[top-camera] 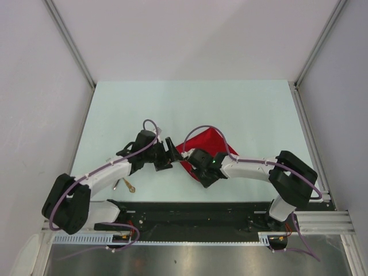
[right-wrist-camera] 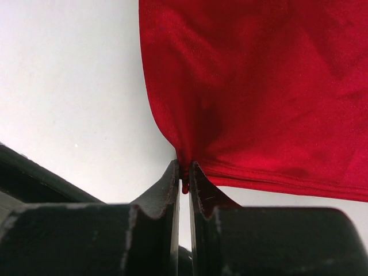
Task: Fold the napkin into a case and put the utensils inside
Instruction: Pick up the lower triangle-folded napkin from the center of the board.
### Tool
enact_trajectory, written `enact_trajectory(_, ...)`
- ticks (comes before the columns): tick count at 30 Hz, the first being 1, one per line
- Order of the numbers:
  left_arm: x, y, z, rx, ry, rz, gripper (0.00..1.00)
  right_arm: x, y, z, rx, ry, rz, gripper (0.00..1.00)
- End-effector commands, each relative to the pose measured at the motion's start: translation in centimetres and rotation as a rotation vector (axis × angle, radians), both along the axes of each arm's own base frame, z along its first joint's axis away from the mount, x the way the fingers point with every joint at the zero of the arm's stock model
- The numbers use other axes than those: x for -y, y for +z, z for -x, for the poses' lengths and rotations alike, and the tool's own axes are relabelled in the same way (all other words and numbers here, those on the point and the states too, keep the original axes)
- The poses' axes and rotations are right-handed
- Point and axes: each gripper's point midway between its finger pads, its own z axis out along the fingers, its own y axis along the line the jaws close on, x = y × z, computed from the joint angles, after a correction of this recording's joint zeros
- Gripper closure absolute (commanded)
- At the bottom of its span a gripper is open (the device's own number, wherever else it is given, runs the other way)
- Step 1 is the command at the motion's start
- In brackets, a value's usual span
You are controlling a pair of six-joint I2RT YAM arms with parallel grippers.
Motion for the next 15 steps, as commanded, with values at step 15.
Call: enact_trajectory(15,3.3,-1.6,-3.1,-0.099,0.015,0.074,0.17,-2.6,6.5,-2.8,-0.03,-0.118,-0.365,1.0)
